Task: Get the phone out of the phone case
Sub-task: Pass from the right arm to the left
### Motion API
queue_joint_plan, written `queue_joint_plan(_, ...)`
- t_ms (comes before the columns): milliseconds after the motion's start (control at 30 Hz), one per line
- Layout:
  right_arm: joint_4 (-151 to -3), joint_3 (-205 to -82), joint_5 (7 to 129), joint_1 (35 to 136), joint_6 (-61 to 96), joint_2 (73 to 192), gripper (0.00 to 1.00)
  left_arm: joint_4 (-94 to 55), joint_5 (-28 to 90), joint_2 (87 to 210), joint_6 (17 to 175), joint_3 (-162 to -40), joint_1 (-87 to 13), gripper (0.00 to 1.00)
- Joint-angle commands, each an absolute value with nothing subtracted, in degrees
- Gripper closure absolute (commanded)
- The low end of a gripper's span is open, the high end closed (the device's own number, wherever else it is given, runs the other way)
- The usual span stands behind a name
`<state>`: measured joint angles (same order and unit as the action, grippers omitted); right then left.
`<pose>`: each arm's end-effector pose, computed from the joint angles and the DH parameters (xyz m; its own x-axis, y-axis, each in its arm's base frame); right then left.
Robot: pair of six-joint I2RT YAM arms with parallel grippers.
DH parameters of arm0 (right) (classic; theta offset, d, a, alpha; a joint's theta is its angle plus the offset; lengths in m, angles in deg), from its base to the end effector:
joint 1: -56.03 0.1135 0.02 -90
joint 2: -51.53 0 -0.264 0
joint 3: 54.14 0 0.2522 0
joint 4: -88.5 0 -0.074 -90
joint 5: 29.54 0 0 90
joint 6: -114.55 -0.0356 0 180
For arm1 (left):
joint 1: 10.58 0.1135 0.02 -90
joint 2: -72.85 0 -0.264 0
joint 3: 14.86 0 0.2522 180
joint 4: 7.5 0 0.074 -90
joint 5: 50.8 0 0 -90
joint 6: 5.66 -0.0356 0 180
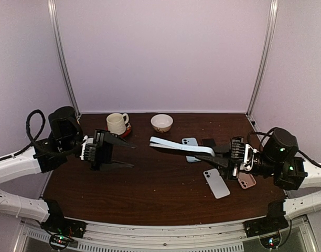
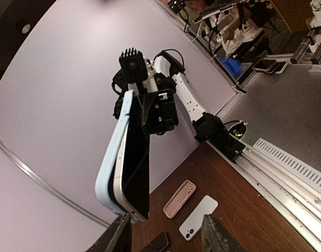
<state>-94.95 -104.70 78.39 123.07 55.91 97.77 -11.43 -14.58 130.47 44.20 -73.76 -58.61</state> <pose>0.0663 0.1845 0.3378 0.5629 0.0593 -0.8244 -0.8222 0.1419 -0.5512 0.1296 -0.1870 0.3377 0.6070 -0.1052 -0.7877 0.7678 -0.1781 0.6155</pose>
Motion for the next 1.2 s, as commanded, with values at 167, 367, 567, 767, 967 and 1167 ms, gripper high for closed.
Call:
queue_joint_plan(167,-99.9,-111.7,89.0,121.3,53.6,100.6,1.00,7.8,-26.0,131.1,58.8,-71.9,-57.6,0.52)
queue_joint_plan(367,-102.4,-112.8,91.0,121.3,52.1,102.9,1.00,10.2,-26.9,130.9,61.3,-70.5,-57.6,0.54)
queue_joint_plan(567,-103.2,-114.6,92.2,121.3,52.0,105.6,1.00,17.8,-28.8,131.9,67.5,-68.9,-57.6,0.58)
queue_joint_plan(767,-104.5,-115.7,93.2,121.3,51.6,107.9,1.00,18.2,-28.4,132.4,68.2,-69.0,-57.6,0.61)
queue_joint_plan(967,-105.4,-115.6,94.2,121.3,50.7,108.8,1.00,16.9,-27.1,132.7,67.9,-69.0,-57.6,0.60)
queue_joint_plan(1167,-108.1,-115.7,95.2,121.5,49.5,110.0,1.00,16.9,-25.7,133.5,68.3,-69.3,-57.6,0.60)
